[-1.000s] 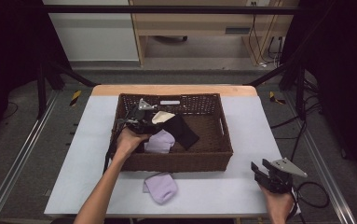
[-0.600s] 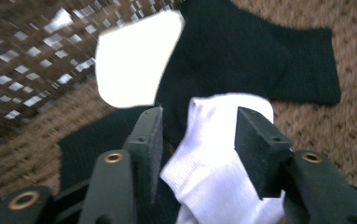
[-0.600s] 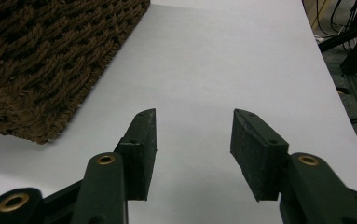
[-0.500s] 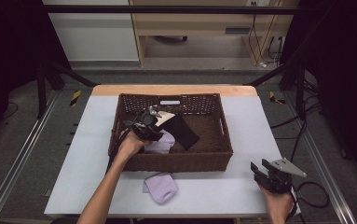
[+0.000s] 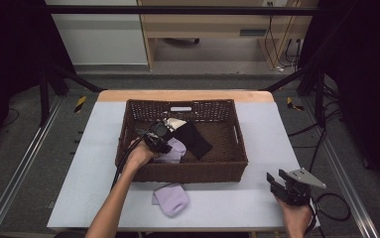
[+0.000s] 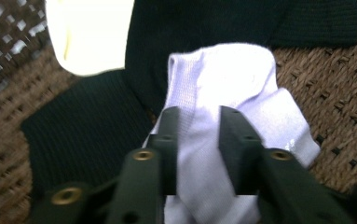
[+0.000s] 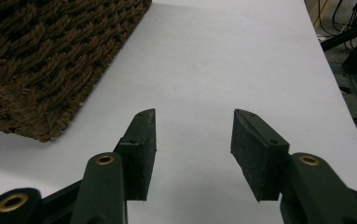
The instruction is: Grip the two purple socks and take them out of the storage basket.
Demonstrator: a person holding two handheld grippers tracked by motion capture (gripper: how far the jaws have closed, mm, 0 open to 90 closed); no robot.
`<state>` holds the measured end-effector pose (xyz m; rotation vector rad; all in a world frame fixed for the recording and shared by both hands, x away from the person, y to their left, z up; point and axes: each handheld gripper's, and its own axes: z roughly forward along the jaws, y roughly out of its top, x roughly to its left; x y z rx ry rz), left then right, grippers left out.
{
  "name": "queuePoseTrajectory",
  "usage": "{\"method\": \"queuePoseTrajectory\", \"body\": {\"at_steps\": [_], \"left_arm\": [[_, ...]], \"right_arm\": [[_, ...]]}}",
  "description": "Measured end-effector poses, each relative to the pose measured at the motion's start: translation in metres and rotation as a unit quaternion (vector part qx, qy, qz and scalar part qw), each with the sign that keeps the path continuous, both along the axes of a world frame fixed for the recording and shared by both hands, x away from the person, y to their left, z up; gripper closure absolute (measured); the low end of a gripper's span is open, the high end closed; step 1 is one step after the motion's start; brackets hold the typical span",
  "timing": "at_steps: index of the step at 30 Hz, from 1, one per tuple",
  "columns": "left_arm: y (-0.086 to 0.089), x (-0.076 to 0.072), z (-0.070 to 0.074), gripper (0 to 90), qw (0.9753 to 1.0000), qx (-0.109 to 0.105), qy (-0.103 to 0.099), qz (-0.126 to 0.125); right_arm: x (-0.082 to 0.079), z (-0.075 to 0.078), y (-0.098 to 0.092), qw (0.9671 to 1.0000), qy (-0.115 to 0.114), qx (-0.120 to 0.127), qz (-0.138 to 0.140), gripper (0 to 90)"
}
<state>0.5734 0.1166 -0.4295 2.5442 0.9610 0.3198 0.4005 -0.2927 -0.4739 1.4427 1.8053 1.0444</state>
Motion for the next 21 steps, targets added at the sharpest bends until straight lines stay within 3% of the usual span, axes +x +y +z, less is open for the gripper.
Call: {"method": "queuePoseTrajectory", "body": {"at_steps": [2,5,7,8,9,11,13,15,18,20,21], "left_arm": [[0.001,0.001,-0.001,81.3,0.9998,-0.002,0.017,0.009],[0.002,0.002,0.000,89.0,0.9997,-0.002,0.022,0.010],[0.004,0.001,0.005,89.1,0.9996,-0.025,0.013,0.004],[0.004,0.001,0.005,89.1,0.9996,-0.025,0.013,0.004],[0.006,0.001,0.008,89.1,0.9994,-0.035,0.000,0.006],[0.007,0.002,0.008,88.5,0.9992,-0.032,-0.012,0.019],[0.005,0.002,0.006,65.4,0.9990,-0.027,-0.031,0.014],[0.004,0.003,0.005,57.5,0.9990,-0.033,-0.030,0.003],[0.003,0.005,0.003,54.9,0.9993,-0.027,-0.022,-0.007],[0.000,0.008,-0.001,55.1,0.9997,0.007,-0.019,-0.016],[-0.001,0.008,-0.003,56.6,0.9997,0.011,-0.014,-0.016]], "right_arm": [[0.000,-0.001,0.000,1.0000,0.003,-0.003,0.002,51.0],[0.000,-0.001,0.001,1.0000,0.005,-0.001,0.003,51.7],[0.001,-0.002,0.000,1.0000,0.006,-0.001,0.003,52.0],[0.001,-0.002,0.000,1.0000,0.006,-0.003,0.003,52.2],[0.000,-0.001,-0.001,1.0000,0.005,0.001,0.002,52.3],[-0.001,-0.001,-0.002,1.0000,0.002,0.001,0.000,52.3],[-0.002,0.000,-0.003,1.0000,0.002,0.007,-0.002,52.2],[-0.001,-0.001,-0.004,1.0000,0.002,0.004,-0.003,52.0],[0.000,-0.002,-0.002,1.0000,0.004,0.002,0.000,51.4],[0.000,-0.002,-0.001,1.0000,0.005,-0.002,0.003,51.5],[0.000,-0.002,0.000,1.0000,0.004,-0.003,0.005,51.4]]}}
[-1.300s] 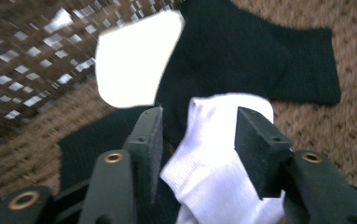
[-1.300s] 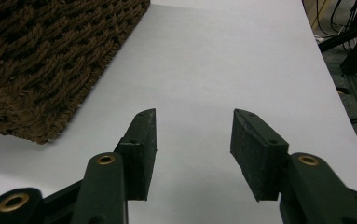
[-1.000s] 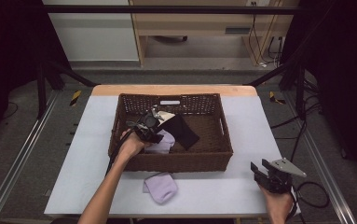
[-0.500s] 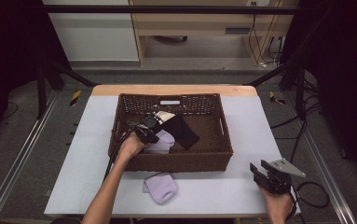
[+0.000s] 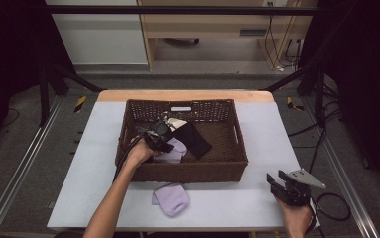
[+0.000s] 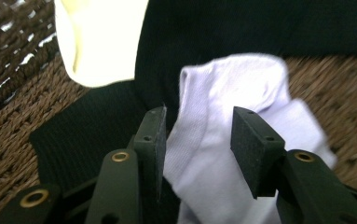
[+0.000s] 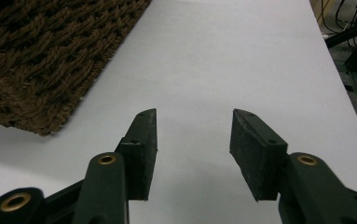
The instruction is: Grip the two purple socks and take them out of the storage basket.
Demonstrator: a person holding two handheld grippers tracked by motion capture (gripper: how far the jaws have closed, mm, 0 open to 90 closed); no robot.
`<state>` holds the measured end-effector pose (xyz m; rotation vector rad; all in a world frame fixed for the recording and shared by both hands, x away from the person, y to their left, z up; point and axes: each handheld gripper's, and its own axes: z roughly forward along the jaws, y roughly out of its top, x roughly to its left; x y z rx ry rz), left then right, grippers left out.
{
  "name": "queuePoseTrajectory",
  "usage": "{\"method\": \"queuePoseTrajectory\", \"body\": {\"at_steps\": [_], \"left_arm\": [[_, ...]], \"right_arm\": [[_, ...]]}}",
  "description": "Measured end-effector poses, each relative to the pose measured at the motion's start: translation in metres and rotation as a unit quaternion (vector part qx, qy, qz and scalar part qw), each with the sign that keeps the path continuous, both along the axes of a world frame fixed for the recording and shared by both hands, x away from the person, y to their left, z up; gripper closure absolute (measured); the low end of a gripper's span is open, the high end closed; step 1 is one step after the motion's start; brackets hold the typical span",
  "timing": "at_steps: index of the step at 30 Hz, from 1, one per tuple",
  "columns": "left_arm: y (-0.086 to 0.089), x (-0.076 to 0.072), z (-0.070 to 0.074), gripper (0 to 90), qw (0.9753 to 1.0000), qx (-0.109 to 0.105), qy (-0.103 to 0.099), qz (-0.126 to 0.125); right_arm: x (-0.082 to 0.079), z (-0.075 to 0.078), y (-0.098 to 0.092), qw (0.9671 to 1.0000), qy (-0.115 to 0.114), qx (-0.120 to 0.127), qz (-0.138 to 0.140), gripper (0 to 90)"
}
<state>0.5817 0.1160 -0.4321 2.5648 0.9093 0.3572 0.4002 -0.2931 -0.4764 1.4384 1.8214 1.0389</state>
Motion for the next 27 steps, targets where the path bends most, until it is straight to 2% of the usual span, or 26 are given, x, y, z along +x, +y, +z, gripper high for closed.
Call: {"method": "queuePoseTrajectory", "body": {"at_steps": [2,3,4,5,6,8,11,12,13,14,15,16,17,18,19,20,21,22,23,25,26,27], "left_arm": [[-0.001,0.001,-0.001,61.9,0.9999,0.007,0.007,0.001],[-0.001,0.001,-0.003,67.6,0.9996,0.013,0.022,0.009],[-0.001,0.001,-0.004,70.6,0.9994,0.017,0.026,0.013],[-0.001,0.001,-0.004,76.5,0.9991,0.018,0.031,0.024],[-0.001,0.001,-0.004,81.0,0.9991,0.018,0.031,0.024],[0.000,0.000,-0.001,85.0,0.9987,0.013,0.039,0.031],[0.001,-0.004,0.004,85.6,0.9990,0.001,0.029,0.032],[0.002,-0.007,0.006,85.6,0.9993,-0.015,0.015,0.031],[0.006,-0.011,0.013,85.6,0.9987,-0.045,-0.005,0.023],[0.008,-0.012,0.016,85.6,0.9974,-0.065,-0.017,0.024],[0.010,-0.012,0.018,85.5,0.9967,-0.075,-0.021,0.025],[0.010,-0.012,0.018,85.5,0.9967,-0.075,-0.021,0.025],[0.015,-0.012,0.021,85.5,0.9942,-0.099,-0.028,0.029],[0.015,-0.012,0.021,85.5,0.9942,-0.099,-0.028,0.029],[0.019,-0.014,0.024,85.6,0.9909,-0.121,-0.046,0.038],[0.019,-0.014,0.024,85.6,0.9909,-0.121,-0.046,0.038],[0.022,-0.015,0.027,85.6,0.9874,-0.138,-0.060,0.049],[0.023,-0.016,0.028,85.5,0.9867,-0.140,-0.066,0.050],[0.024,-0.017,0.030,85.6,0.9846,-0.147,-0.078,0.053],[0.028,-0.019,0.033,85.6,0.9790,-0.169,-0.097,0.061],[0.031,-0.021,0.035,85.7,0.9745,-0.183,-0.111,0.067],[0.033,-0.022,0.037,85.9,0.9711,-0.192,-0.122,0.074]], "right_arm": [[0.000,0.000,0.001,1.0000,0.003,0.002,0.000,51.5],[0.000,0.000,0.000,1.0000,0.002,0.002,-0.001,51.5],[0.000,0.000,0.000,1.0000,0.001,0.001,-0.001,51.6],[0.000,0.000,-0.001,1.0000,0.000,-0.001,-0.001,51.6],[0.000,0.000,-0.001,1.0000,0.000,-0.001,-0.001,51.6],[-0.001,0.001,-0.002,1.0000,-0.001,0.008,-0.003,51.8],[0.000,0.000,-0.001,1.0000,0.003,0.006,-0.002,52.0],[0.000,0.000,-0.001,1.0000,0.005,0.003,-0.001,52.3],[0.000,0.000,-0.001,1.0000,0.002,0.002,-0.001,52.3],[0.000,0.000,-0.001,1.0000,0.001,0.004,-0.002,52.3],[-0.001,0.000,-0.002,1.0000,0.000,0.004,-0.002,52.3],[-0.001,0.000,-0.002,1.0000,0.000,0.004,-0.002,52.3],[-0.001,-0.001,-0.003,1.0000,0.003,0.006,-0.005,52.3],[-0.001,-0.001,-0.003,1.0000,0.003,0.006,-0.005,52.3],[-0.001,-0.001,-0.004,0.9999,0.004,0.007,-0.007,52.3],[-0.001,-0.001,-0.004,0.9999,0.004,0.010,-0.007,52.3],[-0.002,-0.001,-0.004,0.9999,0.004,0.011,-0.007,52.3],[-0.002,-0.001,-0.005,0.9999,0.002,0.009,-0.006,52.3],[-0.002,-0.001,-0.005,0.9999,0.001,0.009,-0.006,52.3],[-0.001,-0.001,-0.004,0.9999,0.003,0.011,-0.006,52.4],[-0.001,-0.002,-0.004,0.9999,0.004,0.011,-0.007,52.4],[-0.001,-0.002,-0.004,0.9999,0.004,0.014,-0.007,52.4]]}}
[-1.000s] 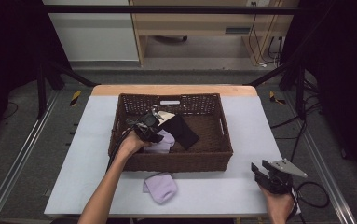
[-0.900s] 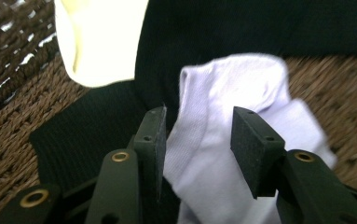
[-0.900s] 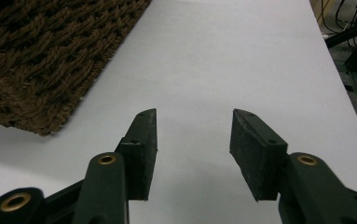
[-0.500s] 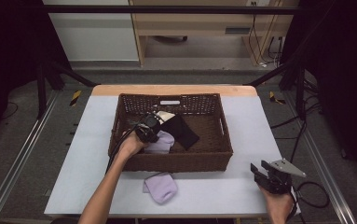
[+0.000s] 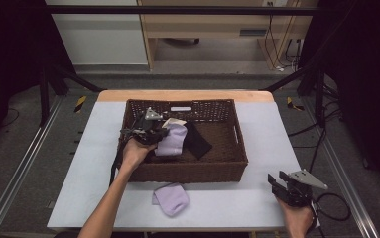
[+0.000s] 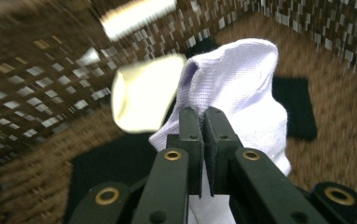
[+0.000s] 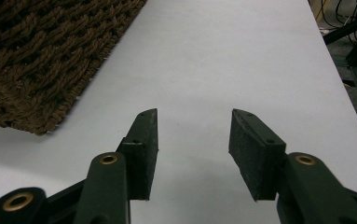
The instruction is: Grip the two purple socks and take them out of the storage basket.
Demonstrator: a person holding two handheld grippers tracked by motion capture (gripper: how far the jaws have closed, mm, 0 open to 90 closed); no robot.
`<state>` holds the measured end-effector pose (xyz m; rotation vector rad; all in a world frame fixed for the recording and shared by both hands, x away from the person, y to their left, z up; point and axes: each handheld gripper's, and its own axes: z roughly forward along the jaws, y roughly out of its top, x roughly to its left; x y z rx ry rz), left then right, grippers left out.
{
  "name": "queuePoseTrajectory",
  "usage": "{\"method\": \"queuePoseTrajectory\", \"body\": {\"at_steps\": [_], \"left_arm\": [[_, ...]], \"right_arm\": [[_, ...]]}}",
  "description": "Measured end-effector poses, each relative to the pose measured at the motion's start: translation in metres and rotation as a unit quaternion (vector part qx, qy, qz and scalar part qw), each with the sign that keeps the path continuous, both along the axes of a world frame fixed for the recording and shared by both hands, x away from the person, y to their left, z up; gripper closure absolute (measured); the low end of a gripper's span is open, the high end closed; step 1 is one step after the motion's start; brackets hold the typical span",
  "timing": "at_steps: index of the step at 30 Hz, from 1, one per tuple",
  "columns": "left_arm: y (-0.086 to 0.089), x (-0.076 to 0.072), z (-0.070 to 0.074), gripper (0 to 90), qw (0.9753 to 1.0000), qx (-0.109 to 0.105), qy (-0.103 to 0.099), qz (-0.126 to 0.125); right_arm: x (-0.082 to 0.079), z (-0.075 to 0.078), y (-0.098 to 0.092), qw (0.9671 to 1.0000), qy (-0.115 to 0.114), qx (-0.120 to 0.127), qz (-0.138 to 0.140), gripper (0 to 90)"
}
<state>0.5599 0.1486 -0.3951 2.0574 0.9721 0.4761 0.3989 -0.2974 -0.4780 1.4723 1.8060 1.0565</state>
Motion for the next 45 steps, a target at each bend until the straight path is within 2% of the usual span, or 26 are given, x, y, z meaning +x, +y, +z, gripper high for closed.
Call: {"method": "queuePoseTrajectory", "body": {"at_steps": [1,3,6,7,10,12,13,14,17,18,19,20,21,23,24,27,29,30,31,32,36,41,42,43,44,45], "left_arm": [[0.000,0.000,0.000,86.0,1.0000,0.000,0.000,0.000],[0.004,-0.005,0.004,85.9,0.9993,-0.017,-0.031,0.015],[0.006,-0.010,0.008,85.9,0.9972,-0.027,-0.067,0.021],[0.006,-0.010,0.008,85.9,0.9972,-0.027,-0.067,0.021],[0.008,-0.012,0.011,85.9,0.9952,-0.045,-0.084,0.022],[0.011,-0.013,0.015,85.9,0.9930,-0.065,-0.096,0.024],[0.011,-0.013,0.015,85.9,0.9930,-0.065,-0.096,0.024],[0.012,-0.014,0.018,86.0,0.9908,-0.079,-0.107,0.027],[0.016,-0.019,0.025,86.0,0.9863,-0.108,-0.121,0.034],[0.018,-0.021,0.028,86.2,0.9837,-0.121,-0.127,0.038],[0.018,-0.021,0.028,86.2,0.9837,-0.121,-0.127,0.038],[0.020,-0.026,0.034,86.2,0.9796,-0.136,-0.142,0.042],[0.021,-0.028,0.039,86.2,0.9776,-0.145,-0.147,0.040],[0.022,-0.030,0.042,86.2,0.9769,-0.148,-0.148,0.040],[0.023,-0.035,0.050,86.1,0.9746,-0.155,-0.158,0.036],[0.025,-0.044,0.062,86.1,0.9712,-0.165,-0.170,0.027],[0.026,-0.047,0.066,86.1,0.9706,-0.167,-0.172,0.023],[0.026,-0.054,0.073,86.1,0.9684,-0.169,-0.182,0.018],[0.027,-0.058,0.077,86.1,0.9675,-0.171,-0.186,0.012],[0.027,-0.058,0.077,86.1,0.9675,-0.171,-0.186,0.012],[0.027,-0.077,0.091,86.0,0.9649,-0.176,-0.194,-0.002],[0.027,-0.088,0.098,86.0,0.9647,-0.177,-0.195,-0.013],[0.029,-0.095,0.102,86.1,0.9633,-0.182,-0.196,-0.020],[0.029,-0.095,0.102,86.0,0.9633,-0.182,-0.196,-0.020],[0.030,-0.102,0.107,86.0,0.9613,-0.189,-0.199,-0.027],[0.031,-0.107,0.110,86.0,0.9606,-0.189,-0.202,-0.034]], "right_arm": [[0.000,0.000,0.000,1.0000,0.001,0.000,0.000,52.4],[0.000,0.000,-0.001,1.0000,0.001,0.002,-0.001,52.7],[0.000,0.000,-0.001,1.0000,-0.001,0.005,-0.001,52.9],[0.000,0.000,-0.001,1.0000,-0.001,0.005,-0.001,52.9],[0.000,0.000,-0.002,1.0000,-0.001,0.007,-0.002,53.0],[0.001,0.000,-0.002,1.0000,-0.002,0.006,-0.002,53.1],[0.001,0.000,-0.002,1.0000,-0.002,0.006,-0.002,53.1],[0.002,0.000,-0.002,1.0000,-0.001,0.004,-0.001,53.2],[0.003,0.000,-0.002,1.0000,-0.001,0.001,-0.002,53.3],[0.003,0.000,-0.002,1.0000,-0.001,0.002,-0.003,53.4],[0.002,0.001,-0.003,1.0000,-0.002,0.004,-0.002,53.4],[0.002,0.001,-0.003,1.0000,-0.004,0.004,-0.003,53.3],[0.002,0.001,-0.003,1.0000,-0.005,0.004,-0.004,53.3],[0.002,0.001,-0.004,1.0000,-0.005,0.004,-0.004,53.4],[0.002,0.000,-0.003,1.0000,-0.004,0.003,-0.004,53.4],[0.002,0.001,-0.004,1.0000,-0.005,0.003,-0.004,53.4],[0.002,0.001,-0.004,1.0000,-0.005,0.003,-0.005,53.4],[0.002,0.001,-0.004,1.0000,-0.005,0.003,-0.005,53.4],[0.002,0.001,-0.004,1.0000,-0.004,0.003,-0.006,53.4],[0.002,0.001,-0.004,1.0000,-0.004,0.003,-0.006,53.4],[0.002,0.001,-0.004,1.0000,-0.005,0.002,-0.005,53.4],[0.002,0.001,-0.004,1.0000,-0.005,0.001,-0.005,53.5],[0.001,0.001,-0.004,1.0000,-0.005,0.002,-0.005,53.6],[0.001,0.001,-0.004,1.0000,-0.005,0.002,-0.005,53.6],[0.001,0.001,-0.004,1.0000,-0.006,0.001,-0.005,53.6],[0.001,0.001,-0.003,1.0000,-0.006,0.000,-0.005,53.6]]}}
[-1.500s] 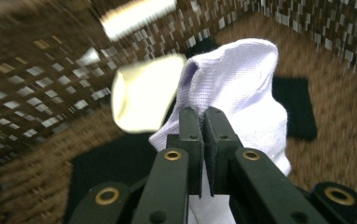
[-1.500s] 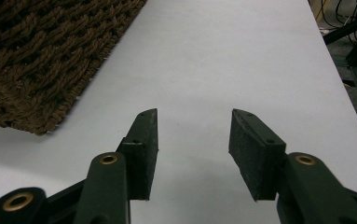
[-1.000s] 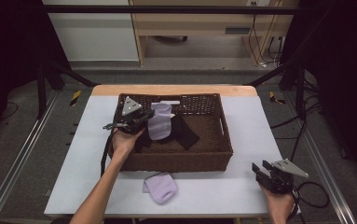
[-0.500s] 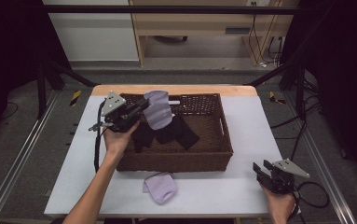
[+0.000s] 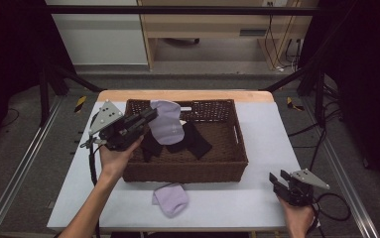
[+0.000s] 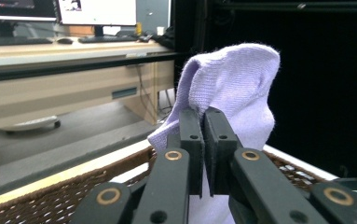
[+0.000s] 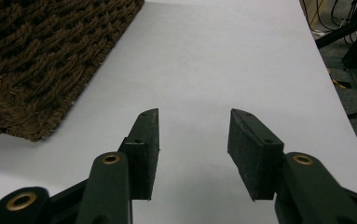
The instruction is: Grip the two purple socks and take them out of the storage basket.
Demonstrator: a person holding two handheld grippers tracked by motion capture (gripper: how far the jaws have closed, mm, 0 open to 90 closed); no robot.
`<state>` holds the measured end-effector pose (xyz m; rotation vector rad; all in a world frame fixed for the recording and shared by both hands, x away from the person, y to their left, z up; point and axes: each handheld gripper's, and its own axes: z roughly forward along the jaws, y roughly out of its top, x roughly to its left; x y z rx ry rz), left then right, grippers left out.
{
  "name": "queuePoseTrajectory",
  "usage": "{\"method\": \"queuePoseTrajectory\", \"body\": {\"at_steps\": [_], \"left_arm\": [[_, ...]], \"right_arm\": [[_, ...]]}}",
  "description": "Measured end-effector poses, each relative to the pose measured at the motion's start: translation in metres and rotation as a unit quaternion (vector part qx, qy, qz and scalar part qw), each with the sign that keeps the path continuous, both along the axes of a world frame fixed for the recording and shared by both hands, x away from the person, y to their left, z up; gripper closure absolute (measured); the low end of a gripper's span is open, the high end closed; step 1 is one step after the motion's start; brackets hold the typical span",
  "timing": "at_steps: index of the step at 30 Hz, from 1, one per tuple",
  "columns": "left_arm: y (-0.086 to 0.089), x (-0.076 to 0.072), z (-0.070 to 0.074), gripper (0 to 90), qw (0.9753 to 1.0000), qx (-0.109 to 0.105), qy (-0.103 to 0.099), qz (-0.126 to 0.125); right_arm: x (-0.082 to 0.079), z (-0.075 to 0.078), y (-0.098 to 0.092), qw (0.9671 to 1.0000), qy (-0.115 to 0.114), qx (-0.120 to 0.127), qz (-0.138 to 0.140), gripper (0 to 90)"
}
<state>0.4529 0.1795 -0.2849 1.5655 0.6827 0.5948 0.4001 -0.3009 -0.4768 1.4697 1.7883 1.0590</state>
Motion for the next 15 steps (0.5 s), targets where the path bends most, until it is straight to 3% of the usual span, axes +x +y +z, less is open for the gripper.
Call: {"method": "queuePoseTrajectory", "body": {"at_steps": [7,15], "left_arm": [[0.002,-0.025,0.010,86.0,0.9995,0.001,-0.017,-0.025],[0.005,-0.048,0.005,86.0,0.9987,-0.005,-0.014,-0.048]], "right_arm": [[-0.001,0.001,0.001,1.0000,-0.001,0.001,0.000,54.0],[-0.001,0.001,0.002,1.0000,-0.001,0.000,-0.001,54.1]]}}
